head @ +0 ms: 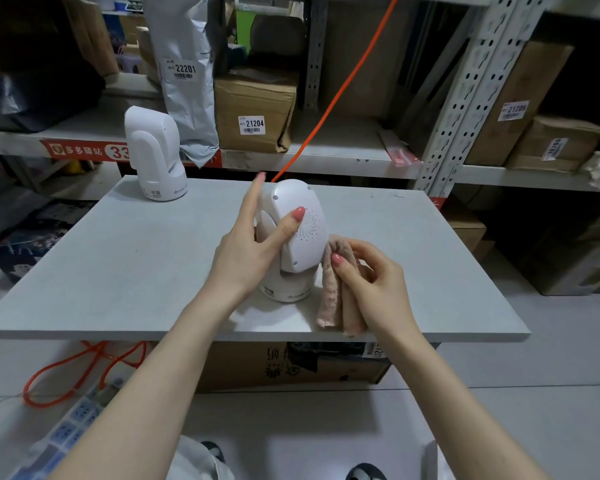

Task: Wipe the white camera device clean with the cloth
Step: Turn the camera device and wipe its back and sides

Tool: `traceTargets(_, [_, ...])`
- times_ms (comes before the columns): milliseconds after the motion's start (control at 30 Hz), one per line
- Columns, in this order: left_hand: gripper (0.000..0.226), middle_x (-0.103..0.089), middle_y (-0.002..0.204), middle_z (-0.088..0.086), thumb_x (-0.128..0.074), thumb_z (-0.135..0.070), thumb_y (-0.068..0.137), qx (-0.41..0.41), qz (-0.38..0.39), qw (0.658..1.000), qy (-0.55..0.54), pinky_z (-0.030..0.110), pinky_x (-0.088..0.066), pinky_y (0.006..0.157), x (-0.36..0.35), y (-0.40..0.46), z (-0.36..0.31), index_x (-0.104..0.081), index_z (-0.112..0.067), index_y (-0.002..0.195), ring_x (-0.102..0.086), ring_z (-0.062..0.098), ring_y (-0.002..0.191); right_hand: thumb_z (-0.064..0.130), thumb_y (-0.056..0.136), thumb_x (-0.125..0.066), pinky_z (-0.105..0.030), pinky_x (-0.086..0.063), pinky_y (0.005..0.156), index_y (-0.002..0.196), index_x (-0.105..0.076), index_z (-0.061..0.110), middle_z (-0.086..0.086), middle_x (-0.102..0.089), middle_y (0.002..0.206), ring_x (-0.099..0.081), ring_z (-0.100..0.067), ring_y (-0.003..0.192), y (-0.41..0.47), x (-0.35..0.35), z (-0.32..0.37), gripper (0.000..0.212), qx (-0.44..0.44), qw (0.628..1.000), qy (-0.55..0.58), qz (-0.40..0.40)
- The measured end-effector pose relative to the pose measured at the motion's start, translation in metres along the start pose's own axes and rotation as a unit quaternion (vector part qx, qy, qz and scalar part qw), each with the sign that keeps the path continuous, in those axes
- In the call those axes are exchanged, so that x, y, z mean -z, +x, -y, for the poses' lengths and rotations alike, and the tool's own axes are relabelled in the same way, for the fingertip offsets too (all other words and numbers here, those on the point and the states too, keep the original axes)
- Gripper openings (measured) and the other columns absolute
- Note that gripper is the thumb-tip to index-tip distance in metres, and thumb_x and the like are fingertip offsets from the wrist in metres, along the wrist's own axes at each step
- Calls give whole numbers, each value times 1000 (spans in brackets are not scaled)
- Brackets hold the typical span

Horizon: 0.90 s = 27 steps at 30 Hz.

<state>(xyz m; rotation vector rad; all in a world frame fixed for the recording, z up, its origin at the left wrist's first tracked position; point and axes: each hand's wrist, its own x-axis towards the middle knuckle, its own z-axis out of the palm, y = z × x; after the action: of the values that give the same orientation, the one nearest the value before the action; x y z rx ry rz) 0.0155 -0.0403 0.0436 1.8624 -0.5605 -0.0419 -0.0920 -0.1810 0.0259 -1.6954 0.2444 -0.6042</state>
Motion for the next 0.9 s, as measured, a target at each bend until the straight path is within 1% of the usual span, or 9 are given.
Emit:
traceTargets(100, [72, -61, 124, -13, -47, -79, 67, -8, -1, 1000, -28, 49, -47, 97, 0, 2, 0, -42, -46, 132, -62, 19, 110, 12, 92, -61, -21, -51, 86, 105, -68, 24, 4, -70, 107, -65, -8, 102, 3, -3, 10, 19, 40, 998, -27, -28])
traceTargets(267, [72, -63, 119, -14, -47, -77, 67, 6, -1, 998, -62, 40, -46, 99, -2, 4, -1, -48, -38, 127, -61, 11, 109, 12, 95, -57, -21, -51, 91, 107, -66, 24, -3, -65, 112, -62, -9, 105, 8, -12, 19, 19, 60, 997, 10, -45])
traceTargets(333, [73, -62, 118, -15, -47, -76, 66, 9, 0, 997, -73, 32, -46, 95, -2, 4, -2, -48, -36, 127, -60, 4, 107, 12, 95, -56, -24, -53, 88, 109, -67, 18, -4, -68, 111, -65, -12, 103, 8, -11, 14, 19, 23, 998, 37, -34])
traceTargets(400, [71, -61, 120, -14, -48, -74, 68, 10, 3, 996, -85, 22, -44, 88, -3, 5, -2, -47, -35, 128, -57, -4, 106, 11, 96, -55, -19, -53, 82, 109, -67, 16, -1, -71, 105, -67, -7, 97, 7, -6, 8, 19, -21, 998, 59, -12])
traceTargets(567, [47, -60, 118, -10, -52, -54, 91, 25, 8, 996, -87, 1, -40, 70, -2, 5, -5, -49, -25, 127, -53, -10, 100, 11, 97, -54, -14, -51, 71, 105, -68, 21, 4, -73, 98, -68, -1, 89, 4, 2, 2, 19, -53, 997, 40, 39])
traceTargets(667, [42, -60, 104, -14, -43, -53, 94, 47, 7, 995, -92, 13, -42, 75, 0, 6, -8, -53, -20, 118, -54, -3, 92, 12, 97, -54, -16, -53, 76, 108, -68, 20, 2, -71, 105, -67, -7, 97, 7, -2, 11, 20, -27, 998, 53, 21])
traceTargets(767, [60, -62, 110, -8, -42, -69, 85, 75, 10, 992, -103, 26, -41, 90, -1, 7, -8, -56, -19, 116, -56, 7, 102, 13, 96, -55, -13, -52, 72, 101, -65, 26, 6, -69, 103, -66, -4, 94, 9, -6, 17, 17, -5, 997, 77, -2])
traceTargets(833, [64, -61, 113, -10, -40, -71, 77, 88, 9, 990, -112, 25, -40, 89, -3, 8, -9, -55, -23, 116, -55, 6, 106, 15, 95, -57, -14, -52, 74, 99, -62, 30, 9, -66, 103, -64, -6, 97, 8, -7, 15, 16, 0, 997, 76, -15])
traceTargets(900, [57, -59, 108, -14, -41, -69, 84, 96, 7, 988, -118, 20, -39, 80, -5, 9, -10, -53, -24, 115, -54, 2, 101, 15, 95, -58, -20, -54, 80, 98, -62, 30, 7, -65, 104, -64, -12, 100, 6, -6, 9, 16, -8, 998, 61, -14])
